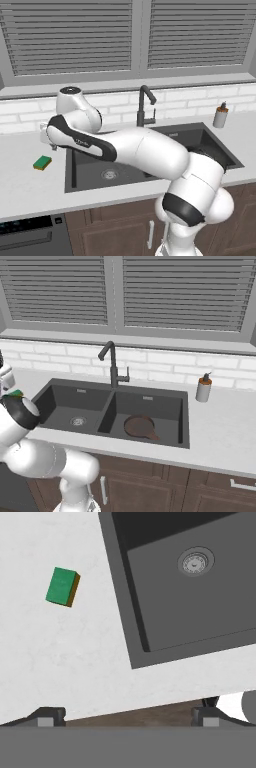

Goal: Pick the pan and sponge and place them into the sink. Then turn on the water.

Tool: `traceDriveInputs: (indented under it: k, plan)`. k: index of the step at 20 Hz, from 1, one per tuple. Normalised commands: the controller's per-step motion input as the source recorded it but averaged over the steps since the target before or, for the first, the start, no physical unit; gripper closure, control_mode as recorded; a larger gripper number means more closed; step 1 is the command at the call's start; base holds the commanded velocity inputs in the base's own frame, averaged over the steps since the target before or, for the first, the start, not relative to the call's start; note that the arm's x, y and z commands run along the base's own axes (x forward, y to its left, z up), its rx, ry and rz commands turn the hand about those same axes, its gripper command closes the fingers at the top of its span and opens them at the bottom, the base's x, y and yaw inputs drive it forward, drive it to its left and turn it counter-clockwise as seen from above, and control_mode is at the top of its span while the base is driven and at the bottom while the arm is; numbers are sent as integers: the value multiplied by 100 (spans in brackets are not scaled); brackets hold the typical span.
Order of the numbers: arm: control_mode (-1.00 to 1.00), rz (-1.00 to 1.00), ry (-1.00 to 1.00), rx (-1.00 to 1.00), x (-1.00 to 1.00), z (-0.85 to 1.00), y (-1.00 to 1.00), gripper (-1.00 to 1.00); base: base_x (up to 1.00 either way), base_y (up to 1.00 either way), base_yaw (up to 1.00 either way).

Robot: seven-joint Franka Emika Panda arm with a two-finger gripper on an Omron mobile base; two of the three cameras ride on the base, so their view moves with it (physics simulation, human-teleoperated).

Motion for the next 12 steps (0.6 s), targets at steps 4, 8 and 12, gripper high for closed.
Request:
traceDriveInputs:
  k: [4,8,12]
  plan:
    - [-100,0,-1,-4,15,-26,27,-100,0,0,0]
    - [-100,0,0,-6,10,-18,33,-100,0,0,0]
    - [-100,0,0,-3,15,-13,24,-100,0,0,0]
